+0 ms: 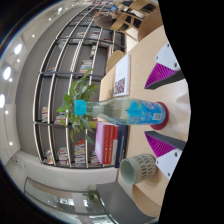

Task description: Pour water

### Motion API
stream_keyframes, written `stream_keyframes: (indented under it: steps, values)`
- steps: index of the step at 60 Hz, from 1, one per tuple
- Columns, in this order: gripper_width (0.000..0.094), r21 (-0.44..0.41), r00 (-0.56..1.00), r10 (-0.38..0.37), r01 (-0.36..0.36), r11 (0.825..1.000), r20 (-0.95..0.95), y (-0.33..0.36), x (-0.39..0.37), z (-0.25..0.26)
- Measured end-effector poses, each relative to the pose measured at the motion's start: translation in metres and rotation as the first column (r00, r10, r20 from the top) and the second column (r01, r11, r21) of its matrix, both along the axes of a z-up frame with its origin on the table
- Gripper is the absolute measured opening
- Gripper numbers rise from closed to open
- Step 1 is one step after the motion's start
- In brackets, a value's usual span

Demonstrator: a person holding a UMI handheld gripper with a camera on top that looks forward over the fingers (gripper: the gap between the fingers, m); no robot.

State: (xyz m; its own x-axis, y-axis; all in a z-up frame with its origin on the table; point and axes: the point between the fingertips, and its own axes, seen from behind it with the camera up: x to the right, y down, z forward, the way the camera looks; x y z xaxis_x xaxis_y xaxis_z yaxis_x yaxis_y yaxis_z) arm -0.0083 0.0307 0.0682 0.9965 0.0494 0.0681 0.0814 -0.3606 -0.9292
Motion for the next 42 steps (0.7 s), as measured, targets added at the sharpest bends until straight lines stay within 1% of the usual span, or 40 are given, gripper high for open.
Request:
stream_keyframes:
  steps: [4, 8, 14, 17, 21, 22, 31, 38, 42]
  values:
    - [0.0842, -0.058, 1.0, 0.002, -0.002, 0.998, -0.004, -0.04, -0.006, -0.008]
    - [0.0843, -0.117, 1.0, 0.001, -0.002, 0.993, -0.015, -0.082, -0.016, -0.014]
    - [0.0843, -0.214, 1.0, 0.0, -0.002, 0.977, -0.011, -0.148, -0.035, -0.013]
    - [0.0848, -0.232, 1.0, 0.005, -0.01, 0.973, -0.022, -0.173, -0.048, -0.006]
    - [0.0856, -0.231, 0.999, 0.009, -0.019, 0.973, -0.045, -0.197, -0.066, 0.016]
    - [0.0859, -0.238, 0.999, 0.012, -0.023, 0.971, -0.048, -0.202, -0.07, 0.03]
    - [0.0853, -0.191, 0.999, 0.03, -0.036, 0.981, -0.031, -0.237, -0.096, 0.087]
    - [0.0852, -0.16, 0.998, 0.034, -0.041, 0.986, -0.049, -0.253, -0.11, 0.116]
    - [0.085, -0.156, 0.998, 0.02, -0.028, 0.987, -0.051, -0.257, -0.109, 0.131]
